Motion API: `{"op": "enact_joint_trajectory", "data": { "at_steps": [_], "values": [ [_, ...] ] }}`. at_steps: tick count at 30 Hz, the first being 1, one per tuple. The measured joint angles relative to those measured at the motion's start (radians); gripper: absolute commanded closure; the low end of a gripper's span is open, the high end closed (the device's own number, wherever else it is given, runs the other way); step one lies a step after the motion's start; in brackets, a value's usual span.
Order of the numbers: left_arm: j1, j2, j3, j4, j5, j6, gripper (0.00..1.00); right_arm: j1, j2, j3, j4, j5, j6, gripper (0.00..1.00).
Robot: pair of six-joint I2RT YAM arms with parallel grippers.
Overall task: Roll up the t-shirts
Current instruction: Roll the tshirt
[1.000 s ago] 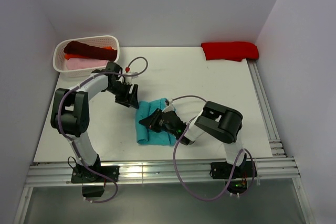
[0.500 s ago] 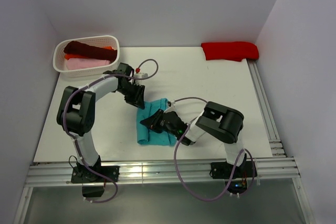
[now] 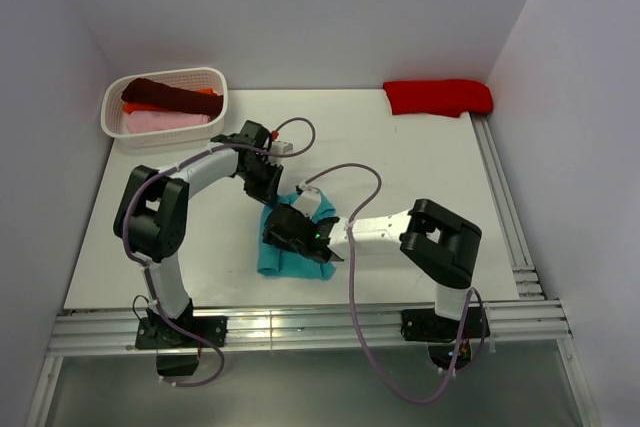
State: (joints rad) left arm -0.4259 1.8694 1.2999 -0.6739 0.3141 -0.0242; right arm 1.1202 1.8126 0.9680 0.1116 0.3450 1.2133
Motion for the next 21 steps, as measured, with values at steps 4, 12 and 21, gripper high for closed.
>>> {"op": "enact_joint_trajectory", "data": {
  "at_steps": [4, 12, 21],
  "values": [
    [-0.008, 0.000, 0.005, -0.005, -0.018, -0.006, 0.79, 0.047, 0.010, 0.157, -0.291, 0.105, -0.007, 0.41],
    [-0.014, 0.000, 0.008, -0.008, -0.033, -0.015, 0.78, 0.135, 0.094, 0.470, -0.670, 0.252, -0.026, 0.42],
    [-0.020, 0.000, 0.010, -0.010, -0.042, -0.018, 0.76, 0.145, 0.269, 0.634, -0.807, 0.307, -0.080, 0.42]
  ]
}}
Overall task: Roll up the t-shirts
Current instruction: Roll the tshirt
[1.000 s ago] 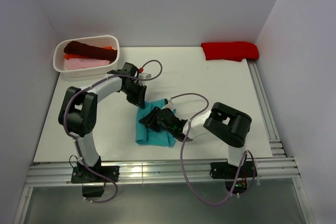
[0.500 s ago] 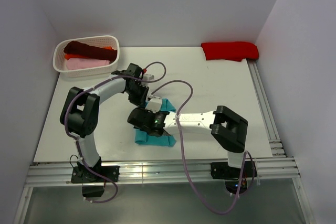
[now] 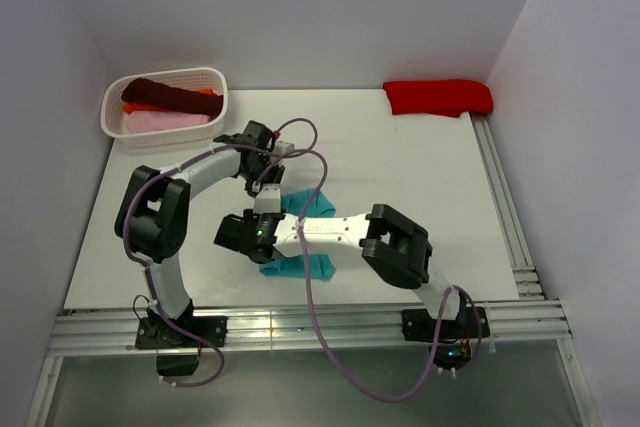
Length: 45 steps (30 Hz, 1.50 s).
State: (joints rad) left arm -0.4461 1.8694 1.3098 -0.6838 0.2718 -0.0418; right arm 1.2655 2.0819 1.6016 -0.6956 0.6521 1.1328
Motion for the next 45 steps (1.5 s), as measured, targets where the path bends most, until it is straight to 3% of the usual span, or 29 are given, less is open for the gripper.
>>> {"op": "enact_joint_trajectory", "data": {
  "at_steps": [9, 16, 22, 24, 30, 36, 40, 45],
  "values": [
    [-0.005, 0.000, 0.013, -0.015, 0.000, 0.000, 0.71, 0.014, 0.049, 0.042, -0.078, 0.019, 0.008, 0.50],
    [-0.008, 0.016, 0.032, -0.038, 0.001, -0.001, 0.61, 0.034, 0.071, 0.062, -0.114, 0.021, 0.031, 0.56],
    [-0.008, 0.039, 0.061, -0.054, 0.013, 0.000, 0.38, 0.041, 0.045, -0.007, -0.054, 0.023, 0.061, 0.67],
    [-0.001, 0.044, 0.079, -0.060, 0.033, 0.004, 0.31, 0.042, -0.011, -0.106, 0.038, 0.016, 0.072, 0.70],
    [0.059, 0.045, 0.203, -0.101, 0.169, 0.042, 0.25, 0.036, -0.203, -0.441, 0.367, -0.040, 0.113, 0.70],
    [0.153, 0.034, 0.242, -0.114, 0.317, 0.111, 0.23, -0.029, -0.344, -0.817, 0.904, -0.182, 0.164, 0.70],
    [0.167, 0.013, 0.156, -0.118, 0.368, 0.155, 0.22, -0.090, -0.331, -1.006, 1.304, -0.313, 0.201, 0.68],
    [0.159, 0.012, 0.047, -0.098, 0.409, 0.182, 0.22, -0.155, -0.203, -1.098, 1.695, -0.475, 0.229, 0.70]
  ]
}}
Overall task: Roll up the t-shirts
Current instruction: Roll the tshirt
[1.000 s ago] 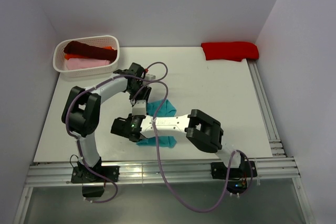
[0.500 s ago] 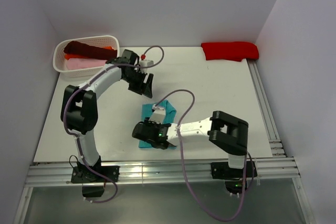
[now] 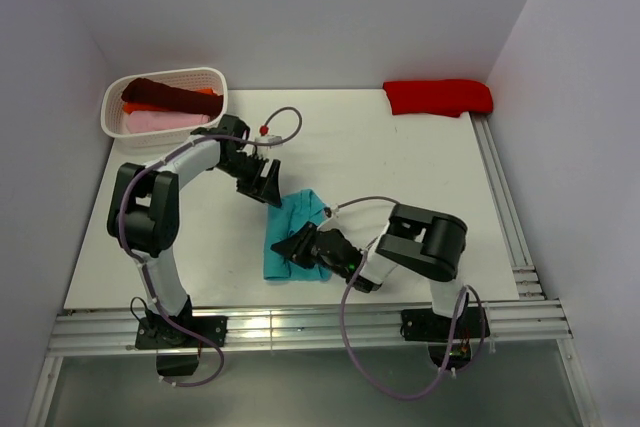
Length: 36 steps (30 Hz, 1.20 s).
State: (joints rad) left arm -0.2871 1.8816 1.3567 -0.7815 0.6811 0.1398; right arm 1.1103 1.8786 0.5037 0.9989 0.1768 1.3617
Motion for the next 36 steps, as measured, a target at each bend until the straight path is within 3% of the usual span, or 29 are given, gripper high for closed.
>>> {"op": "enact_joint_trajectory", "data": {
  "at_steps": [4, 7, 10, 14, 16, 19, 26, 36],
  "values": [
    [-0.002, 0.000, -0.082, 0.065, -0.006, -0.006, 0.23, -0.050, 0.113, -0.031, 0.242, -0.118, 0.031, 0.70],
    [-0.002, 0.000, -0.127, 0.119, -0.029, -0.027, 0.25, -0.084, 0.168, -0.030, 0.330, -0.192, 0.040, 0.71],
    [-0.002, 0.000, -0.140, 0.152, -0.050, -0.055, 0.30, -0.111, 0.182, -0.009, 0.330, -0.252, 0.036, 0.70],
    [-0.005, 0.000, -0.139, 0.183, -0.105, -0.093, 0.51, -0.123, 0.166, 0.064, 0.212, -0.275, 0.001, 0.66],
    [-0.006, 0.000, -0.131, 0.181, -0.138, -0.110, 0.63, -0.124, 0.147, 0.097, 0.135, -0.275, -0.023, 0.64],
    [-0.009, 0.001, -0.101, 0.164, -0.191, -0.143, 0.73, -0.133, 0.118, 0.161, -0.003, -0.272, -0.067, 0.59],
    [-0.024, 0.002, -0.059, 0.167, -0.318, -0.168, 0.76, -0.121, 0.034, 0.406, -0.554, -0.147, -0.193, 0.40],
    [-0.060, 0.021, -0.013, 0.124, -0.393, -0.182, 0.76, 0.016, 0.024, 0.816, -1.357, 0.208, -0.275, 0.37]
  ]
}}
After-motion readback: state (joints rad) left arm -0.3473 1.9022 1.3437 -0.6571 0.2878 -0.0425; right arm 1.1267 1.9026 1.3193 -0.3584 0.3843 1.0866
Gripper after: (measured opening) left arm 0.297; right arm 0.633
